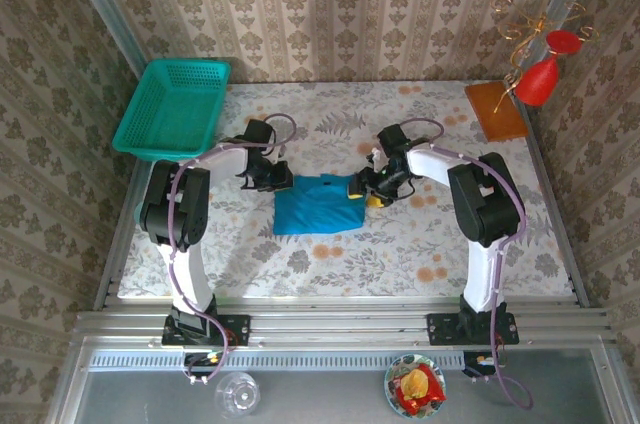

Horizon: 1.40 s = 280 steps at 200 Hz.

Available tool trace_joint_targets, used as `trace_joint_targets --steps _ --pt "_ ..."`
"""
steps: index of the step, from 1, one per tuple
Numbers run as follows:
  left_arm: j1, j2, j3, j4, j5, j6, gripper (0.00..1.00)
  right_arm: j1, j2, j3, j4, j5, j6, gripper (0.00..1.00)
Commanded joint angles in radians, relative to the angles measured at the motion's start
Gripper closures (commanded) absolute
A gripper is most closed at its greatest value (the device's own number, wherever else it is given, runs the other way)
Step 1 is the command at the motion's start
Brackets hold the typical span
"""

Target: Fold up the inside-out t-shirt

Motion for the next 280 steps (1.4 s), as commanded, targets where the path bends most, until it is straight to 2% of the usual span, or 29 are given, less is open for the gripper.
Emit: trace_joint_targets --steps 1,57,69,79,113,121,173,203,226,280 --pt "0.008 0.046 -0.014 -0.034 -0.045 0.026 0.81 0.015 0.029 -0.016 0.085 -0.087 0.026 0.41" --pt "0.008 0.019 -0.016 -0.021 -0.030 0.023 0.79 0.017 0.023 -0.030 0.151 -0.129 0.078 0.51" --pt "0.008 0.007 -0.013 -0.023 -0.026 0.021 0.78 0.017 0.025 -0.028 0.152 -0.127 0.083 0.57" --pt "0.009 -0.008 -0.012 -0.025 -0.021 0.020 0.77 0.015 0.028 -0.023 0.137 -0.112 0.083 0.67" --pt "0.024 -0.117 0.002 -0.041 -0.020 0.018 0.64 -0.016 0.024 0.019 0.002 -0.014 0.031 0.96" --pt "0.031 -0.149 0.003 -0.046 -0.027 0.020 0.61 -0.026 0.022 0.038 -0.051 0.015 -0.002 0.99" --pt "0.073 -0.307 -0.035 -0.035 -0.037 0.039 0.53 -0.150 0.033 0.177 -0.356 0.240 -0.278 1.00" --pt "0.097 -0.348 -0.079 -0.041 -0.051 0.054 0.53 -0.242 0.030 0.260 -0.468 0.521 -0.399 1.00" --pt "0.116 -0.378 -0.133 -0.027 -0.046 0.055 0.53 -0.325 0.029 0.298 -0.473 0.703 -0.474 1.00" --pt "0.131 -0.449 -0.261 0.057 -0.044 0.024 0.53 -0.491 0.104 0.403 -0.363 0.963 -0.627 1.00"
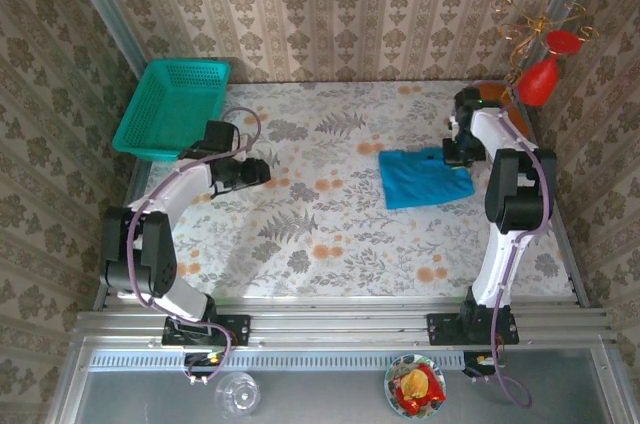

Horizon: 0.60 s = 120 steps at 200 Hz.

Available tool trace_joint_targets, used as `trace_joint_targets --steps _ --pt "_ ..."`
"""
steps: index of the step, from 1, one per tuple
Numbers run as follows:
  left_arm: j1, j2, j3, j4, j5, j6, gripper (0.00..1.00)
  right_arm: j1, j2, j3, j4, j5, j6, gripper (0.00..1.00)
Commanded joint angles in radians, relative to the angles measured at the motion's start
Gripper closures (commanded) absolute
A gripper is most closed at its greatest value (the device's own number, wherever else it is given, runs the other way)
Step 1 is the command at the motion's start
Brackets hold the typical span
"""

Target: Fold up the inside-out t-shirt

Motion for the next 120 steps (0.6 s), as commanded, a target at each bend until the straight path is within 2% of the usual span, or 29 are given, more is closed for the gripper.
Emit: trace_joint_targets --steps 1,51,120 --pt "0.007 -0.058 -0.056 0.064 -0.006 -0.004 0.53 -0.047 0.051 0.063 0.026 0.215 -0.110 1.00" --pt "0.009 -0.122 -0.167 0.121 -0.025 -0.021 0.53 -0.137 0.101 0.105 0.118 0.327 -0.206 1.00" --pt "0.040 -0.121 -0.177 0.102 -0.086 0.016 0.52 -0.196 0.184 0.171 0.220 0.438 -0.269 1.00"
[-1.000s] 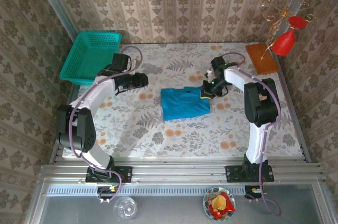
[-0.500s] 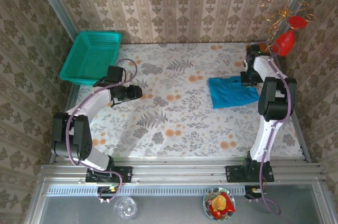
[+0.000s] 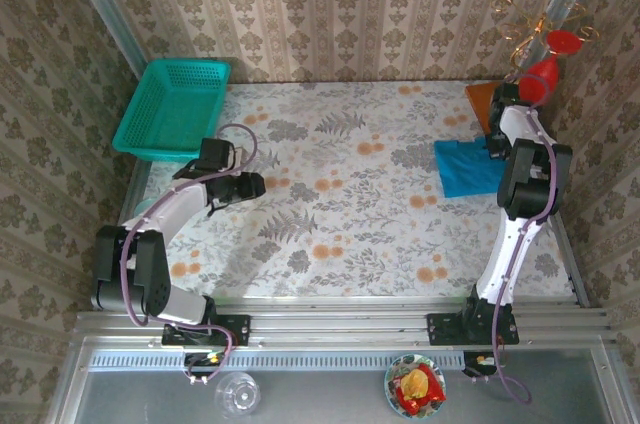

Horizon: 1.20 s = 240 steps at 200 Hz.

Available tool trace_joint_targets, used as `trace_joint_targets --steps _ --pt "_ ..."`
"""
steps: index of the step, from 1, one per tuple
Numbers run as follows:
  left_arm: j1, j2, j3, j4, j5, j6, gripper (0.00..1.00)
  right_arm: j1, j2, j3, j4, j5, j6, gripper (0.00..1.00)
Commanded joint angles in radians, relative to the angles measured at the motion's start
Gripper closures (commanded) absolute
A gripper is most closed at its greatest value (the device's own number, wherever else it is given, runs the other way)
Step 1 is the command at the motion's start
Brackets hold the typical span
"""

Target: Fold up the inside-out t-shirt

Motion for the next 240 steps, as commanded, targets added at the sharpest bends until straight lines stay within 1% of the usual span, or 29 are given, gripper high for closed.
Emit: trace_joint_targets --steps 1,14,24,30,36,48,52,58,62,67,70,76,91,96,109,132,137,146,162,176,190,201,207,240 --pt "0.020 -0.018 -0.012 0.010 -0.037 0.018 0.52 -0.015 0.039 0.049 0.062 0.088 -0.043 1.00" --pt "0.025 -0.017 -0.012 0.013 -0.038 0.016 0.52 -0.015 0.057 0.073 0.044 0.092 -0.034 0.99" --pt "0.028 -0.017 -0.011 0.014 -0.045 0.015 0.51 -0.011 0.059 0.081 0.029 0.120 -0.014 0.98" --pt "0.028 -0.017 -0.012 0.016 -0.056 0.015 0.51 -0.009 0.050 0.079 0.030 0.136 -0.003 0.95" --pt "0.028 -0.019 -0.010 0.014 -0.069 0.016 0.51 -0.006 0.033 0.069 0.033 0.144 0.011 0.90" --pt "0.030 -0.024 -0.006 0.008 -0.108 0.021 0.49 -0.004 -0.009 0.061 0.022 0.146 0.045 0.77" --pt "0.028 -0.026 -0.004 0.002 -0.121 0.024 0.49 -0.003 -0.021 0.061 0.011 0.154 0.060 0.68" --pt "0.028 -0.030 0.001 -0.009 -0.145 0.026 0.48 -0.003 -0.040 0.057 -0.003 0.177 0.085 0.52" --pt "0.026 -0.034 0.002 -0.016 -0.161 0.027 0.46 -0.001 -0.053 0.058 -0.016 0.189 0.102 0.43" --pt "0.023 -0.041 0.001 -0.018 -0.184 0.030 0.43 0.000 -0.069 0.056 -0.036 0.191 0.122 0.35" --pt "0.021 -0.043 0.000 -0.017 -0.196 0.033 0.38 0.000 -0.079 0.054 -0.045 0.190 0.132 0.32" --pt "0.018 -0.052 -0.003 -0.017 -0.220 0.040 0.29 0.003 -0.104 0.039 -0.055 0.188 0.152 0.28" --pt "0.016 -0.068 0.000 -0.027 -0.286 0.061 0.12 0.015 -0.184 -0.031 -0.045 0.152 0.191 0.18" --pt "0.015 -0.072 0.002 -0.031 -0.311 0.066 0.01 0.022 -0.214 -0.057 -0.041 0.133 0.206 0.13" --pt "0.013 -0.083 0.002 -0.030 -0.373 0.084 0.00 0.043 -0.293 -0.134 -0.027 0.060 0.247 0.00" --pt "0.009 -0.103 -0.009 -0.009 -0.491 0.125 0.00 0.104 -0.440 -0.302 0.063 -0.064 0.300 0.00" --pt "0.005 -0.113 -0.021 0.010 -0.518 0.142 0.00 0.116 -0.470 -0.343 0.092 -0.111 0.311 0.00" --pt "0.000 -0.133 -0.050 0.059 -0.575 0.174 0.00 0.134 -0.524 -0.426 0.162 -0.211 0.317 0.00" --pt "-0.007 -0.171 -0.106 0.160 -0.661 0.219 0.00 0.160 -0.612 -0.588 0.333 -0.333 0.357 0.00" --pt "-0.004 -0.200 -0.165 0.270 -0.679 0.262 0.00 0.191 -0.667 -0.726 0.491 -0.347 0.365 0.00" --pt "0.006 -0.217 -0.241 0.425 -0.638 0.311 0.00 0.217 -0.701 -0.835 0.634 -0.352 0.349 0.00" --pt "0.018 -0.218 -0.298 0.549 -0.561 0.365 0.00 0.227 -0.717 -0.919 0.755 -0.354 0.344 0.00" --pt "0.023 -0.211 -0.326 0.619 -0.538 0.390 0.00 0.227 -0.718 -0.959 0.825 -0.366 0.343 0.00" --pt "0.059 -0.110 -0.421 0.947 -0.435 0.476 0.00 0.233 -0.708 -1.115 1.123 -0.387 0.338 0.00"
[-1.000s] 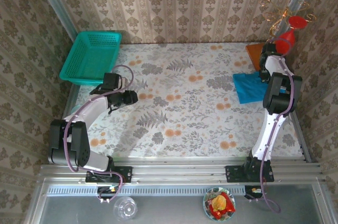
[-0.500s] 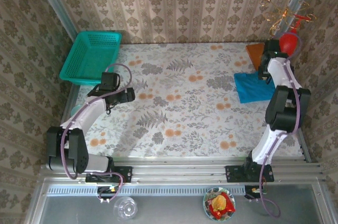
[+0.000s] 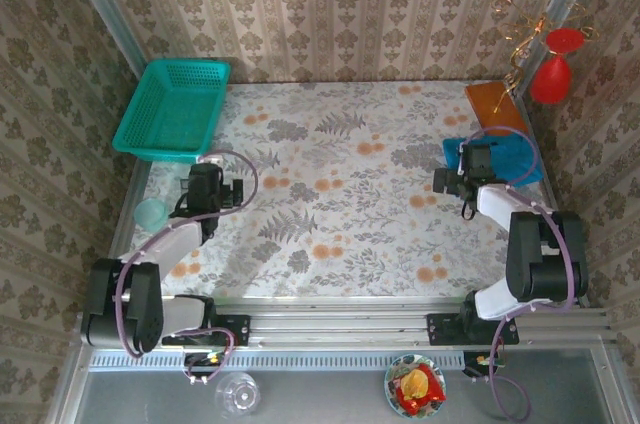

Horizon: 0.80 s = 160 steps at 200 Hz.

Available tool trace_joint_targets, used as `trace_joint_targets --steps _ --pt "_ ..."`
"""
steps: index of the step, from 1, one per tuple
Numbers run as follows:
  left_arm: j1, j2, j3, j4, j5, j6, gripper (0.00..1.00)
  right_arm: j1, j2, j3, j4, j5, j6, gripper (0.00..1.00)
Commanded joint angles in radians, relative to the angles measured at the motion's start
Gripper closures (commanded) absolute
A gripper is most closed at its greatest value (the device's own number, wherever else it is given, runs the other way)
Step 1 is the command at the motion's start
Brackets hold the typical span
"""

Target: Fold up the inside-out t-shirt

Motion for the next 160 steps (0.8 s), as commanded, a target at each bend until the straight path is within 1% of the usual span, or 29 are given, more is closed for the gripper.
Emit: trace_joint_targets --steps 1,9,22,33,40,51,61,74,82,87,101,109,117,141,160 --pt "0.031 0.066 -0.047 0.358 0.097 0.117 0.00 0.008 -0.022 -0.069 0.355 -0.038 0.009 0.00" --pt "0.048 0.101 -0.061 0.436 0.130 0.127 0.00 0.006 -0.021 -0.066 0.351 -0.035 0.016 0.00" --pt "0.068 0.152 -0.064 0.495 0.161 0.138 0.00 0.009 -0.024 -0.074 0.367 -0.045 0.018 0.00" --pt "0.090 0.193 -0.086 0.586 0.187 0.138 0.00 0.015 -0.040 -0.123 0.460 -0.088 0.025 0.00" --pt "0.113 0.217 -0.102 0.632 0.220 0.121 0.00 0.025 -0.042 -0.172 0.573 -0.116 0.009 0.00" --pt "0.148 0.263 -0.129 0.729 0.260 0.096 0.00 0.056 -0.027 -0.195 0.623 -0.069 -0.009 0.00" --pt "0.176 0.302 -0.151 0.808 0.311 0.076 0.00 0.066 -0.007 -0.209 0.666 -0.075 -0.025 0.00" --pt "0.203 0.288 -0.157 0.785 0.365 0.054 0.00 0.068 -0.009 -0.214 0.668 -0.078 -0.030 0.00" --pt "0.208 0.298 -0.153 0.800 0.384 0.059 0.00 0.068 -0.003 -0.228 0.701 -0.095 -0.036 0.00" --pt "0.207 0.293 -0.147 0.781 0.392 0.065 0.00 0.069 0.003 -0.241 0.729 -0.109 -0.043 0.00" --pt "0.196 0.296 -0.120 0.734 0.371 0.073 0.00 0.069 0.036 -0.279 0.834 -0.124 -0.048 0.00" --pt "0.185 0.292 -0.104 0.695 0.333 0.074 0.00 0.069 0.024 -0.274 0.798 -0.123 -0.048 0.00" --pt "0.177 0.297 -0.104 0.704 0.296 0.072 0.00 0.069 0.035 -0.276 0.823 -0.124 -0.048 0.00" --pt "0.163 0.295 -0.105 0.701 0.267 0.080 0.00 0.072 0.027 -0.283 0.823 -0.117 -0.052 0.00" --pt "0.143 0.293 -0.125 0.742 0.247 0.099 0.00 0.072 0.026 -0.280 0.816 -0.116 -0.051 0.00"
